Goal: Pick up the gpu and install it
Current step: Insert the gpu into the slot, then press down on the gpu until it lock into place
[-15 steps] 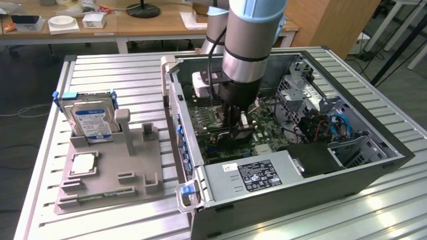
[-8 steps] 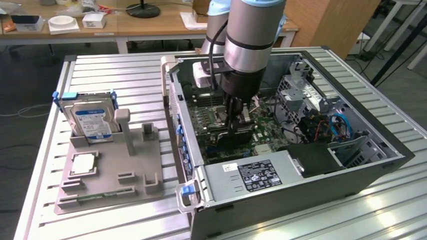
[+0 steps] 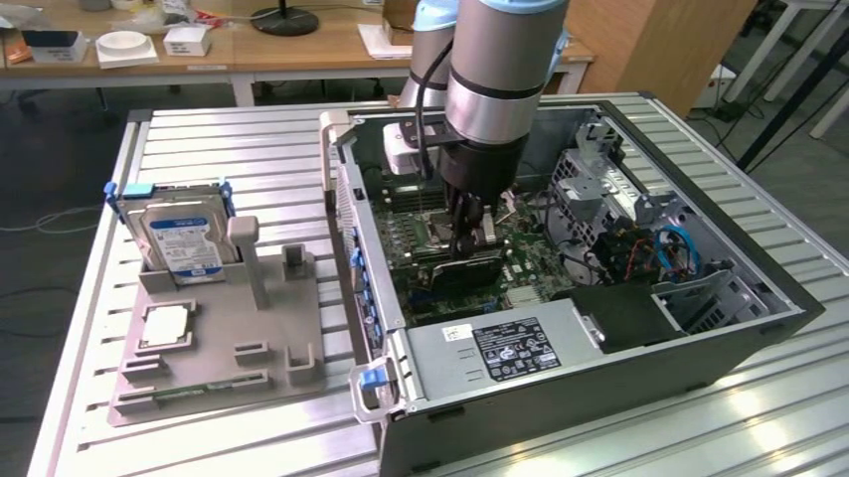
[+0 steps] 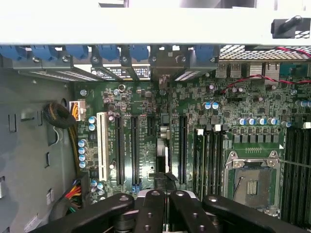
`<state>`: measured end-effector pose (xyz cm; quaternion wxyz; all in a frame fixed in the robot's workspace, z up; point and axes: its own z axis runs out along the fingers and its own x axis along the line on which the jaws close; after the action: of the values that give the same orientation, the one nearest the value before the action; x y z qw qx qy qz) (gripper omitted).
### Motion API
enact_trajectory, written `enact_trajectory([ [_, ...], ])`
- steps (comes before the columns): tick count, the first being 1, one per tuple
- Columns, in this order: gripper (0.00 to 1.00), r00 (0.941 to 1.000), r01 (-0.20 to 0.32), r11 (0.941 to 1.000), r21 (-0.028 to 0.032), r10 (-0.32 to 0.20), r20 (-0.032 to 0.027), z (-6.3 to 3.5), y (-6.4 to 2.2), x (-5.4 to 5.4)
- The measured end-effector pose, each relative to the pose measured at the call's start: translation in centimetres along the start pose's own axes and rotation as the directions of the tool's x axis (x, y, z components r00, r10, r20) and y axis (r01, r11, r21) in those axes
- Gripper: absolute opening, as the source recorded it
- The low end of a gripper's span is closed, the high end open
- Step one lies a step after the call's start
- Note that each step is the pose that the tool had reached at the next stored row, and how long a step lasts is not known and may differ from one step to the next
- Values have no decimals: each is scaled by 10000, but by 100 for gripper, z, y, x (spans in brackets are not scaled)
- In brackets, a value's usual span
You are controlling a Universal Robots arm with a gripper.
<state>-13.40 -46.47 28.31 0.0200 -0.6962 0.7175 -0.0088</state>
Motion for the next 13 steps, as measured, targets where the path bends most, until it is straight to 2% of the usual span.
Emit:
enact_trajectory([
  [13,11,10000,0,10000,1,0,0,0,0,0],
])
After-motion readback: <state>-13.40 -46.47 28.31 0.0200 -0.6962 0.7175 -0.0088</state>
